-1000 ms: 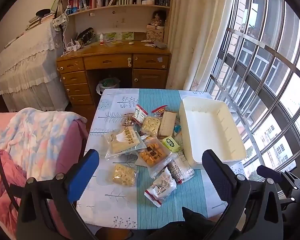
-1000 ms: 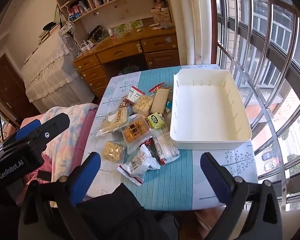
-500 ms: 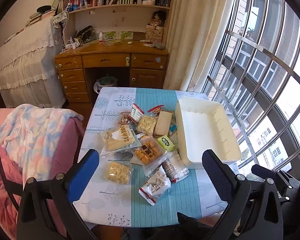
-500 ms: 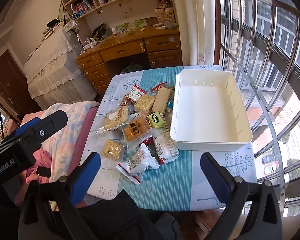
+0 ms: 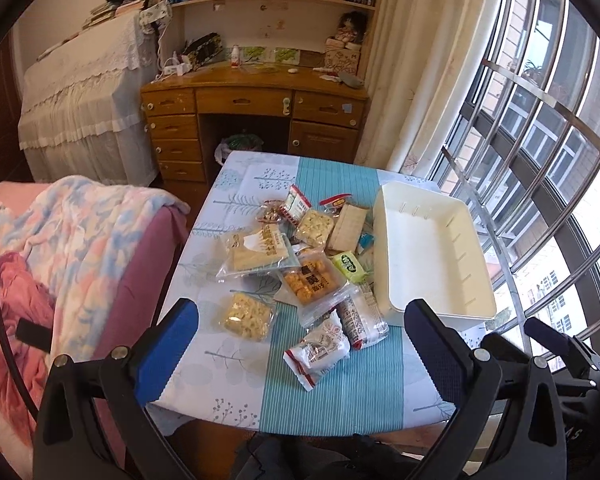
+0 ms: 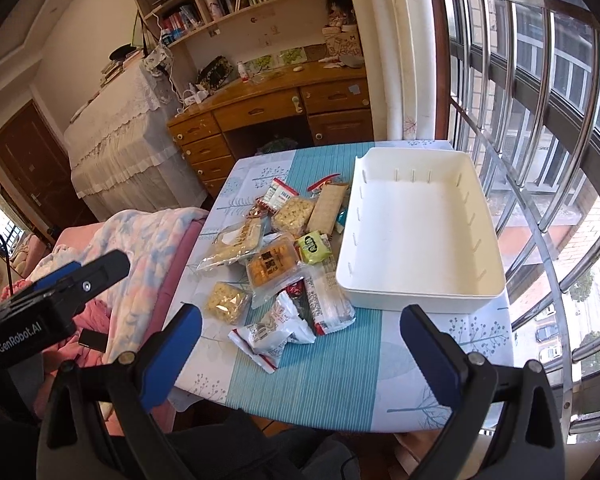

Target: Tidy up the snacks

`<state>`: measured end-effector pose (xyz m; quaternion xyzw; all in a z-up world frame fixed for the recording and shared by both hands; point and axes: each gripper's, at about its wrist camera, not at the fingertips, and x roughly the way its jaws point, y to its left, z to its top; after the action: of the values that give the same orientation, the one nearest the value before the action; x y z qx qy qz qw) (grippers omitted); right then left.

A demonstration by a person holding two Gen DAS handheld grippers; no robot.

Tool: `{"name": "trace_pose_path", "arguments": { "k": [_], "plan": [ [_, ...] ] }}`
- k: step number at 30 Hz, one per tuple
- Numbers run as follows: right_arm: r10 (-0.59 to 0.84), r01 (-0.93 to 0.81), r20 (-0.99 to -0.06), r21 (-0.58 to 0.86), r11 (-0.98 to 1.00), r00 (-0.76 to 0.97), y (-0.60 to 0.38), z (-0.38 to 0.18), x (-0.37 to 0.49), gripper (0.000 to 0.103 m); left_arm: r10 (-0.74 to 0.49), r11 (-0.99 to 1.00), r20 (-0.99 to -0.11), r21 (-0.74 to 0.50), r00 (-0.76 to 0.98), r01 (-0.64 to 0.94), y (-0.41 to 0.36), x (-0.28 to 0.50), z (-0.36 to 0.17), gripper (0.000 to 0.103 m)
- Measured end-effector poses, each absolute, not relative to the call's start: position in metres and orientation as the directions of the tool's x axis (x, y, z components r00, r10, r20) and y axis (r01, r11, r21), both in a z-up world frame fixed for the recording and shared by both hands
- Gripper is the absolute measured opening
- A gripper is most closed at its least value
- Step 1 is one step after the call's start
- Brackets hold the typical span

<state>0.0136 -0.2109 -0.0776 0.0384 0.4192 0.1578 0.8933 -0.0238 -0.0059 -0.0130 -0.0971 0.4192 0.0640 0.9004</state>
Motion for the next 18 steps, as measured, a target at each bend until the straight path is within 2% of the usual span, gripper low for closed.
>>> {"name": "trace_pose_path", "arguments": {
  "k": [11, 14, 18],
  "plan": [
    [0.388, -0.275, -0.747, 0.280, 0.920, 0.539, -0.225, -0.091, 0.026, 0.099, 0.066, 0.940, -0.828, -0.135, 0.557, -0.312, 0.002, -0.028, -0.035, 0.102],
    [0.412, -0.268, -0.755, 0.316, 0.910, 0.510, -0.224, -0.096, 0.032, 0.099, 0.023, 0.931, -0.827, -0.188, 0.562, -0.314, 0.009, -0.029, -0.040, 0.102],
    [0.424, -0.270, -0.764, 0.331, 0.904, 0.486, -0.216, -0.099, 0.037, 0.099, 0.034, 0.922, -0.842, -0.181, 0.539, -0.341, 0.015, -0.028, -0.046, 0.102]
  ]
}}
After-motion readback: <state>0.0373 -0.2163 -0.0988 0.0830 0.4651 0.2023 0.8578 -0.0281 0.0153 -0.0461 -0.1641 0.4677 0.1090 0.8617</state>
